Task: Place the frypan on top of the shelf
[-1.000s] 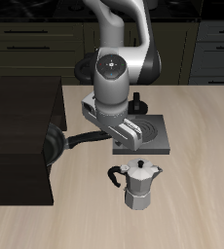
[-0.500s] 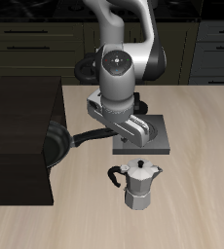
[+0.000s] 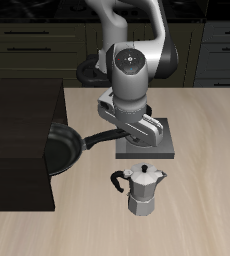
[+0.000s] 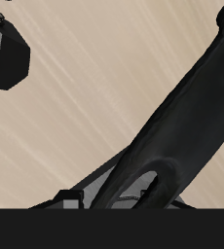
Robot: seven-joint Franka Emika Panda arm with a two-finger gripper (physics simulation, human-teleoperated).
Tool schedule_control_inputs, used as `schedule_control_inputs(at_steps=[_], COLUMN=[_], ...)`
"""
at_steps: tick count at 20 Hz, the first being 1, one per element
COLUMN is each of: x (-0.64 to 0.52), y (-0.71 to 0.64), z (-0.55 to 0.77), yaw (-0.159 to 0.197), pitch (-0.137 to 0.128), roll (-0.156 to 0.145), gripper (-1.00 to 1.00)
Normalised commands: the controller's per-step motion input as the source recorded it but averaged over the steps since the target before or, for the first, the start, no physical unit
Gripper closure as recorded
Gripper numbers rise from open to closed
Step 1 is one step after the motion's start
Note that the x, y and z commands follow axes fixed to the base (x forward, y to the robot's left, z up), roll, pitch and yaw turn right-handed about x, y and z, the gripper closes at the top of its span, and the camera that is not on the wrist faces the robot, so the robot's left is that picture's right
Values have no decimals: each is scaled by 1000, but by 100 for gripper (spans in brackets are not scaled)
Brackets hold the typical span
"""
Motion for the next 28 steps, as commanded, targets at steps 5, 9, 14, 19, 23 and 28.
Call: schedule_control_inputs(at_steps=[5,9,14,19,23,28], x=[-84,-110,-123,-89,-53,-43], y=[111,77,225,130,99,124], z=[67,47,-10,50,62,63], yaw=[23,28,28,21,14,3], pitch=[-11,-12,-3,-12,-5,-10], roll=[17,14,28,17,17,27], gripper=[100,100,100,100,100,100])
